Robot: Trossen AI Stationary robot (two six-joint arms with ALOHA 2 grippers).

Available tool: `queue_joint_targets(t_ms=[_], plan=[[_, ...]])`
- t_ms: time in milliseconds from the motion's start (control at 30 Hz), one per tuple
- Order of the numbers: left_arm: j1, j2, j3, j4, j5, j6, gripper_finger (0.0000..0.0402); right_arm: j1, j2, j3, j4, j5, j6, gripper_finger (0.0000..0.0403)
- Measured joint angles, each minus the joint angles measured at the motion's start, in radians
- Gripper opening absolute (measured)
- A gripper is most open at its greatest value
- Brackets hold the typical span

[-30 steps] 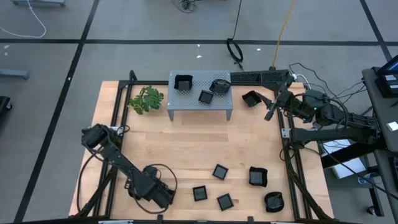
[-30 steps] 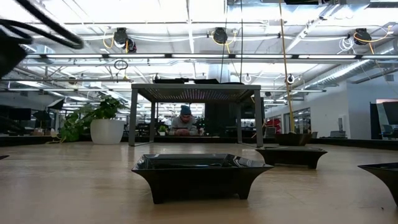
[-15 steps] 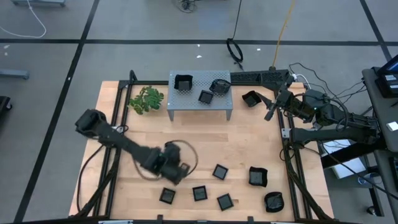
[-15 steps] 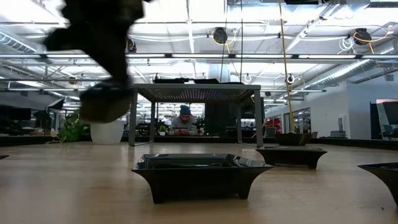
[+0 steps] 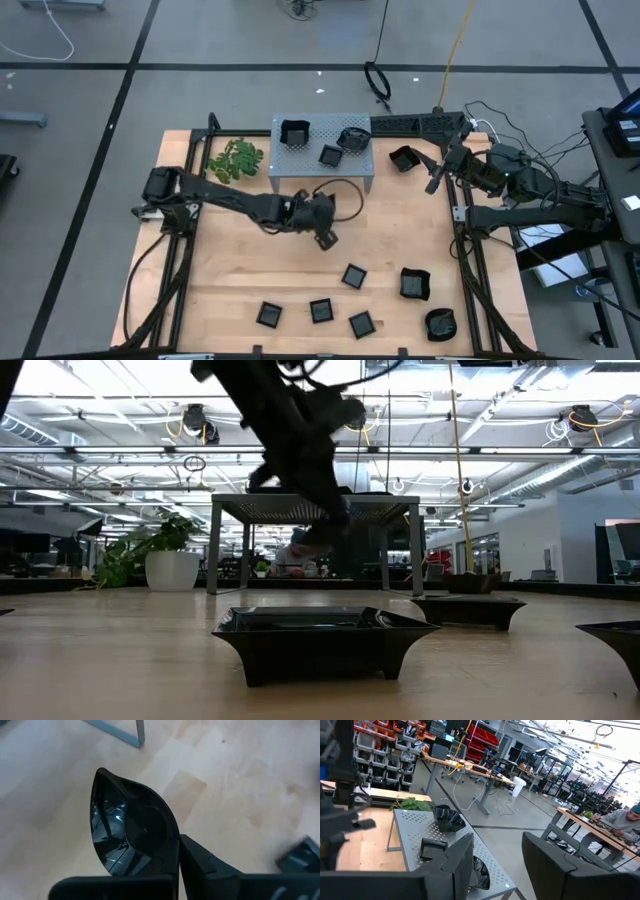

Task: Pick & Place Mini shaped plates
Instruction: Move the black leaf-shaped plate to the center of the table

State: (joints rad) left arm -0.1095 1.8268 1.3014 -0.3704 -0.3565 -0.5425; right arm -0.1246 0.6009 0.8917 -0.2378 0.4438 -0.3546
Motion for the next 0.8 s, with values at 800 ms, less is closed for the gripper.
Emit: queue_joint_targets(t_ms=[800], plan=[[0.024,0.1,-0.001,0.076,-0.026,0.234,0.003,0.0,0.0,0.0,0.0,0.0,0.0,0.0155]])
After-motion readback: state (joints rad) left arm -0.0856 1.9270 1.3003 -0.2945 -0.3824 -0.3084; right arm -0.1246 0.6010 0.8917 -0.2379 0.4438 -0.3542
